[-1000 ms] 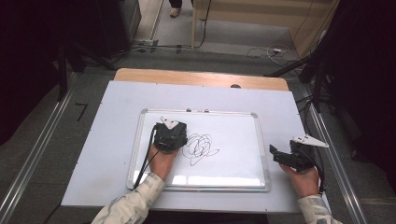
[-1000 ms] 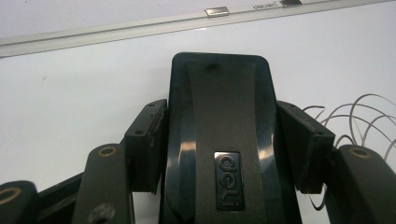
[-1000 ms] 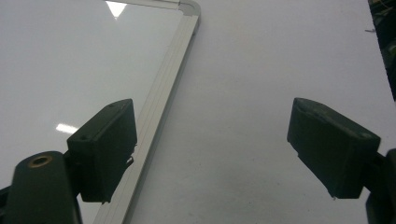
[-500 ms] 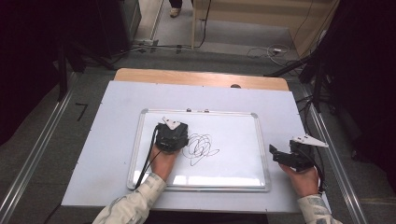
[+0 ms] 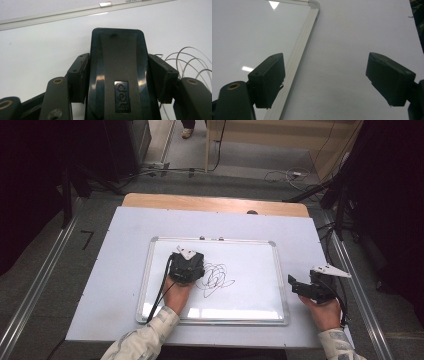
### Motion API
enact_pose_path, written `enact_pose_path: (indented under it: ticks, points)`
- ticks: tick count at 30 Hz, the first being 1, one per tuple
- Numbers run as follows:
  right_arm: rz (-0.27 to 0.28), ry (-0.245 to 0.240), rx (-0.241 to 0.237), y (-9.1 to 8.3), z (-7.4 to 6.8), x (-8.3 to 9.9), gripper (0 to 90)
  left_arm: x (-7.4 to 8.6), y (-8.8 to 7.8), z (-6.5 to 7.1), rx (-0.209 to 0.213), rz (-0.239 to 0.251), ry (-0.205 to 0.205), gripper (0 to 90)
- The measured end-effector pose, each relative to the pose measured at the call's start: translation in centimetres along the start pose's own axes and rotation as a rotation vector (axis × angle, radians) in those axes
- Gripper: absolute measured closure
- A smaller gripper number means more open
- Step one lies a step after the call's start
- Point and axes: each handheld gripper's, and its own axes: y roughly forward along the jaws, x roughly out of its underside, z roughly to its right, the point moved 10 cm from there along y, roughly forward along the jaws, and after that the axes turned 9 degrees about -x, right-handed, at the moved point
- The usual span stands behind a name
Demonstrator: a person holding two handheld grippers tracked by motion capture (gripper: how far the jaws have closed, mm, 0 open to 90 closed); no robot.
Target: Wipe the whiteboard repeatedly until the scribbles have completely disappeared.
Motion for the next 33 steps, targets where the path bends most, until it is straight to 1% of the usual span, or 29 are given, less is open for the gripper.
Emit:
enact_pose_path:
  ticks: [9,11,14,18,33]
  points:
    - [-0.001,-0.005,-0.001,0.1,-0.1,0.0,14.2,0.0,0.0,0.5,0.004,0.001,0.002,40.2]
    - [-0.001,-0.004,-0.001,0.1,-0.1,0.0,14.2,0.0,-0.1,0.7,0.009,-0.001,0.008,40.2]
    - [-0.002,-0.004,-0.001,0.1,-0.1,0.0,14.2,0.0,-0.1,0.9,0.008,0.0,0.005,40.2]
    - [-0.003,-0.005,-0.001,0.1,-0.1,0.0,14.2,0.1,-0.2,1.2,0.011,-0.004,0.016,40.2]
    - [-0.004,-0.003,-0.002,0.2,-0.2,0.0,14.2,0.3,-0.4,2.6,0.024,-0.006,0.033,40.2]
